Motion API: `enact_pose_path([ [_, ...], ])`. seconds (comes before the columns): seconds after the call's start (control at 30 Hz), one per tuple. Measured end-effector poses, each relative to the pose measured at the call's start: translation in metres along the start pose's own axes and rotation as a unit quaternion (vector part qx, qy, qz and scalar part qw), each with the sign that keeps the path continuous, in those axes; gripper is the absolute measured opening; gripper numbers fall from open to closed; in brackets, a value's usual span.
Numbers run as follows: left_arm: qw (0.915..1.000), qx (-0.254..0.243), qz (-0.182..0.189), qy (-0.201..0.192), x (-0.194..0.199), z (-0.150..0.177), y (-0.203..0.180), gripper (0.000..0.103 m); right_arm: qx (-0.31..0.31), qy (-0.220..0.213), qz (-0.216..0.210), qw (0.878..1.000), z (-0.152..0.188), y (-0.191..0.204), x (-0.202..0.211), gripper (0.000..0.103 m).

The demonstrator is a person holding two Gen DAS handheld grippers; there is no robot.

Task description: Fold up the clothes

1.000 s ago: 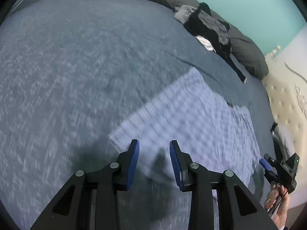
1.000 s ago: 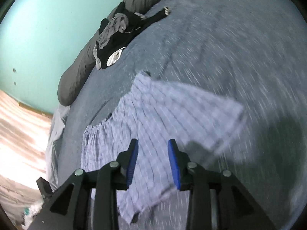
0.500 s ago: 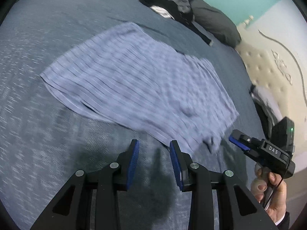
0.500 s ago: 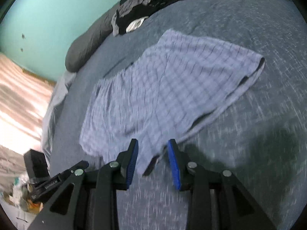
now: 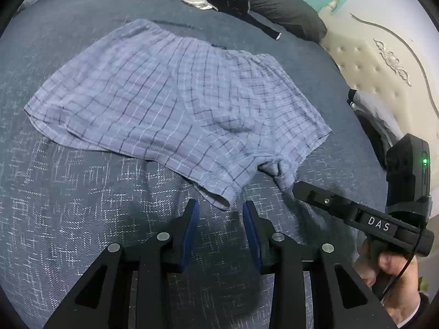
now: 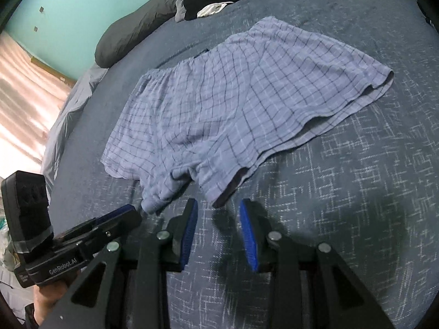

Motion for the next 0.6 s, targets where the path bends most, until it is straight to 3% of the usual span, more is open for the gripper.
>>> enact_pose_path([
  [0.2, 1.0000, 0.005, 0.004, 0.004, -0.010, 0.002, 0.002, 0.035, 0.020, -0.001, -0.004, 1.000, 0.003, 0.006, -0.008, 0.031],
  [0.3, 1.0000, 0.002, 0.002, 0.008, -0.015, 0.004, 0.003, 0.033, 0.031, -0.003, -0.012, 0.999, 0.003, 0.010, -0.011, 0.016],
  [0.37, 0.9999, -0.001, 0.003, 0.011, -0.015, 0.004, 0.004, 0.016, 0.036, -0.004, -0.012, 0.999, 0.003, 0.011, -0.013, 0.009],
  [0.53, 0.9999, -0.002, 0.008, 0.009, -0.014, 0.004, 0.004, 0.001, 0.037, -0.014, -0.016, 0.999, 0.002, 0.012, -0.007, 0.002],
  [0.6, 0.9999, -0.005, 0.009, 0.007, -0.012, 0.004, 0.002, 0.001, 0.039, -0.017, -0.019, 0.999, 0.002, 0.012, -0.004, 0.001],
])
Point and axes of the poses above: each gripper's, at about its wrist camera, not at the fingertips, and x roughly against the way its jaws point, y to its left, z to its underside, the point moved 2 cm from there along -x, roughly the way its jaws point, and after that the axes turned 14 degrees about -y, right-handed, at the moved point
